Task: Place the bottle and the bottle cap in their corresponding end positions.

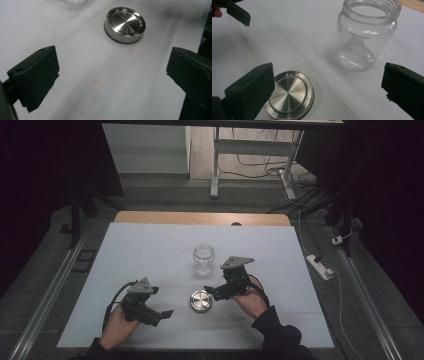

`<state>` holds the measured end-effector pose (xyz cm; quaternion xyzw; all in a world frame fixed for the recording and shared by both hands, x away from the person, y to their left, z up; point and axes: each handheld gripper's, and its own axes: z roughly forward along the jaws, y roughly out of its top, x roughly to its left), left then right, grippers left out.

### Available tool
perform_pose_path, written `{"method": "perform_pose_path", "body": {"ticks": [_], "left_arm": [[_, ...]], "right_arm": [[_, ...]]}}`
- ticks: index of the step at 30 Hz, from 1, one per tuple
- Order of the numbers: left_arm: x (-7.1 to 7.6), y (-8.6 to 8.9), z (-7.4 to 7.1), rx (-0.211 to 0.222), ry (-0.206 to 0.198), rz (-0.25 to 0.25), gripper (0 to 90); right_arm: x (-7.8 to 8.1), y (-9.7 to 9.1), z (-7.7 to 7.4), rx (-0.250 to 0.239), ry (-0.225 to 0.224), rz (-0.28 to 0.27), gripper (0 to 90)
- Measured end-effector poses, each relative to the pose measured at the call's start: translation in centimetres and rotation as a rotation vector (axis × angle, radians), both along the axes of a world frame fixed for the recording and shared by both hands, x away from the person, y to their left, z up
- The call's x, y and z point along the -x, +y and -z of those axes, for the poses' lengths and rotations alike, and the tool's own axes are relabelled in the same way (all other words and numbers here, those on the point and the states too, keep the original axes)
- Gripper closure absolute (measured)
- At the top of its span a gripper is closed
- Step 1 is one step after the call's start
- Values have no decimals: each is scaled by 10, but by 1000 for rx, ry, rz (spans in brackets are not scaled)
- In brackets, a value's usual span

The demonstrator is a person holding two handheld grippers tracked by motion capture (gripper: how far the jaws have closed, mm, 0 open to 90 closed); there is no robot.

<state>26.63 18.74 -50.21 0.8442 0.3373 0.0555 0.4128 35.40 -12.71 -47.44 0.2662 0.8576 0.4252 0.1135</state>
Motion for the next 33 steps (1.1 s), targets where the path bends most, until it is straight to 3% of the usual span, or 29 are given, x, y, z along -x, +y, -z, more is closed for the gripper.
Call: {"method": "perform_pose_path", "body": {"ticks": [33], "left_arm": [[34,56,0,33,-2,-145,0]], "right_arm": [[41,-64,-1,-6,-21,80,0]]}}
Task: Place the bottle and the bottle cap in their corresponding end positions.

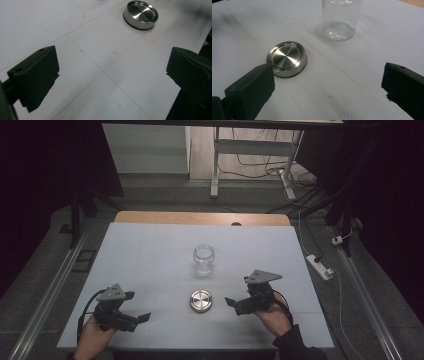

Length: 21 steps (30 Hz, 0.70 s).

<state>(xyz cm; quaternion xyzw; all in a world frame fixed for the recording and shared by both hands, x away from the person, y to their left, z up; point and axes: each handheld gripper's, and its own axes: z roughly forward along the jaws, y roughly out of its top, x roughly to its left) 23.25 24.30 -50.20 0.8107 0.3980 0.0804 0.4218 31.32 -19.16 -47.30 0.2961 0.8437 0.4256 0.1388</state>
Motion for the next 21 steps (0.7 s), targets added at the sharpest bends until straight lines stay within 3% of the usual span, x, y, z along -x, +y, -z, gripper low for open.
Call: {"method": "perform_pose_path", "body": {"ticks": [21], "left_arm": [[27,34,8,1,8,-96,0]], "right_arm": [[25,-47,11,6,13,117,0]]}}
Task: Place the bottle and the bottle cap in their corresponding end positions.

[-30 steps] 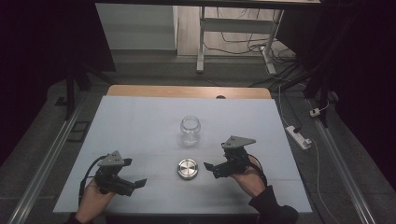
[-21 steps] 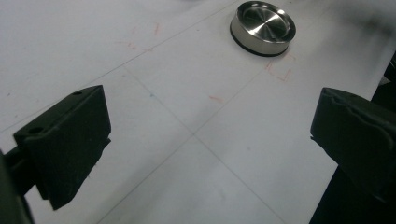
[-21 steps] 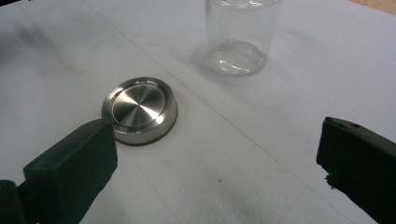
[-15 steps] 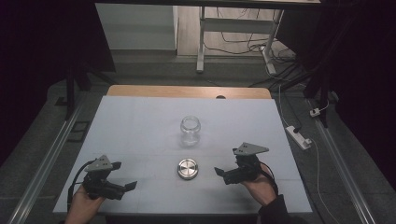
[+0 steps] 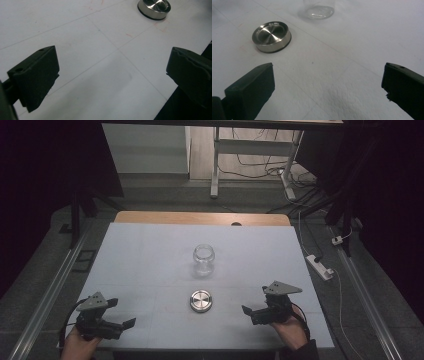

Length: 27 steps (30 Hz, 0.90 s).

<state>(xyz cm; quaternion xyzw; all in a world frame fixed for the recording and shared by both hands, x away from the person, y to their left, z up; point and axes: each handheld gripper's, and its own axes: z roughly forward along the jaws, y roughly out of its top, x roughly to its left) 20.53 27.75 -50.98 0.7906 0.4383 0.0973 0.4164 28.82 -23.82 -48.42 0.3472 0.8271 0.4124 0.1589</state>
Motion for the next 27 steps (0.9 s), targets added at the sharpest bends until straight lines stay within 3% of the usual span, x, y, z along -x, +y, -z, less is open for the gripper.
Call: {"method": "perform_pose_path", "body": {"ticks": [17,27], "left_arm": [[22,23,10,-8,24,-71,0],[31,28,15,-55,44,-104,0]], "right_arm": [[23,-32,9,7,23,88,0],[36,-41,12,32,40,114,0]]}}
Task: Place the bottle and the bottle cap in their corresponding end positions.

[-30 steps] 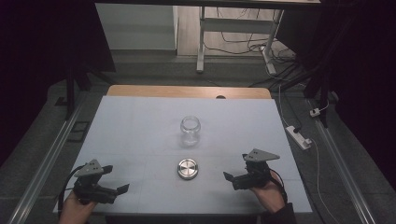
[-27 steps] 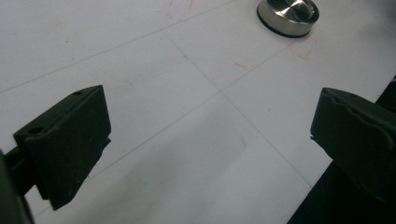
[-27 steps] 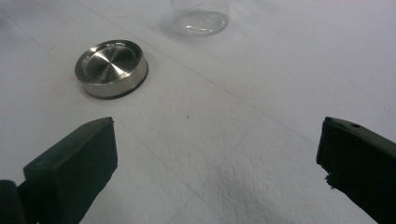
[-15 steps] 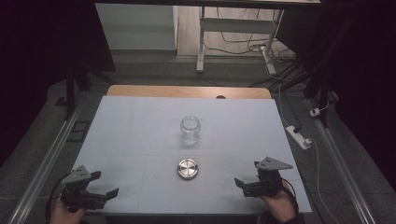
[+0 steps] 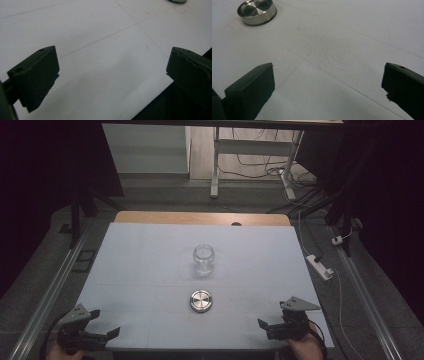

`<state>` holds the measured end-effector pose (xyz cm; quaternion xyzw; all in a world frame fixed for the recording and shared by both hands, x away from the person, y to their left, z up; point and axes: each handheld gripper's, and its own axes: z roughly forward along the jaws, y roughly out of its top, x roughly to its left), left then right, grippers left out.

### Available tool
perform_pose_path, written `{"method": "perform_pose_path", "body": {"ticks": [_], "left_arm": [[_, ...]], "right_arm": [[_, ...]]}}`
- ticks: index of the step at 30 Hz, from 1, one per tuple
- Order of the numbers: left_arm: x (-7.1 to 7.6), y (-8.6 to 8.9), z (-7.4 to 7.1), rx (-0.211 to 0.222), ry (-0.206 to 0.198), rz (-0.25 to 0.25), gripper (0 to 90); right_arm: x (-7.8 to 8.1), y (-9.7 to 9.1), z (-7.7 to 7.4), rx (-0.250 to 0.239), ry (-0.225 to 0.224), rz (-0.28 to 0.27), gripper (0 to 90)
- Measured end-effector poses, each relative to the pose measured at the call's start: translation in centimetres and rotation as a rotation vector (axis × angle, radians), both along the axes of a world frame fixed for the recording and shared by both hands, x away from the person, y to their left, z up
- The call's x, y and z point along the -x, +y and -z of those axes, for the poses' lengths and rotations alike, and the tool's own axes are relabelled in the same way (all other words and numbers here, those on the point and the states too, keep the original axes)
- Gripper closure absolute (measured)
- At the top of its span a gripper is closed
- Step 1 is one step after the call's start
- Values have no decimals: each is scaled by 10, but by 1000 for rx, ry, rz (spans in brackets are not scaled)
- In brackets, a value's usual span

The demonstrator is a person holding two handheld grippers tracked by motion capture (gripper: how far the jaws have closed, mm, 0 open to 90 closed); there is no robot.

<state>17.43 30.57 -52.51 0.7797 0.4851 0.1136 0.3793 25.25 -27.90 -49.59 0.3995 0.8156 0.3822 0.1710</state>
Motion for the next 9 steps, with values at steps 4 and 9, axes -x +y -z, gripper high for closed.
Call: {"method": "perform_pose_path", "body": {"ticks": [4,9], "left_arm": [[2,0,1,-11,6,-6,0],[1,-1,2,-18,17,-9,0]], "right_arm": [[3,-4,0,-8,24,14,0],[3,-5,0,-13,36,22,0]]}}
